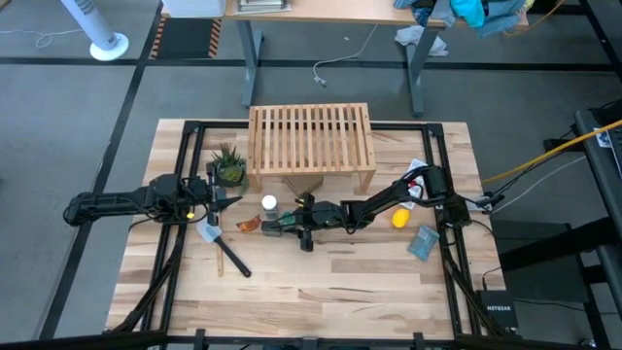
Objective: Shelf spices
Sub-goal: Put the green seasoning bottle on the shelf, then put the black seasoning can on the shelf
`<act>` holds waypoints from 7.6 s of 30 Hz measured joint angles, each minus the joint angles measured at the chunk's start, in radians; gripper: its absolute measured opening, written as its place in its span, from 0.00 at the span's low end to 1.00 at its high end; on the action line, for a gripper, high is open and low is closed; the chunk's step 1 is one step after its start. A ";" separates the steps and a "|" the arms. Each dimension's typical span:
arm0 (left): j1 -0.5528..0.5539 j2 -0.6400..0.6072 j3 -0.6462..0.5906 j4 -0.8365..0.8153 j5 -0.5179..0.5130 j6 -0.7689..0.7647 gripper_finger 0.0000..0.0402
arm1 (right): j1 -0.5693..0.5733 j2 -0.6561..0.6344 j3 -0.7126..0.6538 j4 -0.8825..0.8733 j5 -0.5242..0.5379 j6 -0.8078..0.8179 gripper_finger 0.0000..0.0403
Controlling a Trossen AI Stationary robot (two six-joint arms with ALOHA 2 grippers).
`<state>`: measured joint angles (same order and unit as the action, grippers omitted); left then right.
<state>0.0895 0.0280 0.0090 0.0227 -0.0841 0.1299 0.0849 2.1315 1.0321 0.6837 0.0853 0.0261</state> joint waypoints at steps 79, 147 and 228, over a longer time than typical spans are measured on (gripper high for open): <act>0.000 0.000 0.000 -0.004 0.022 0.029 0.45 | -0.406 -0.085 0.527 -0.440 -0.395 -0.207 0.76; 0.000 0.000 0.000 -0.005 0.030 0.027 0.45 | -0.406 -0.101 0.527 -0.083 -0.365 -0.065 0.71; 0.000 0.000 0.000 -0.006 0.034 0.008 0.45 | -0.084 -0.134 -0.047 -0.032 -0.060 0.100 0.58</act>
<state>0.0895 0.0280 0.0090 0.0166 -0.0505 0.1379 0.0006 1.9980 0.9855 0.6514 0.0253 0.1258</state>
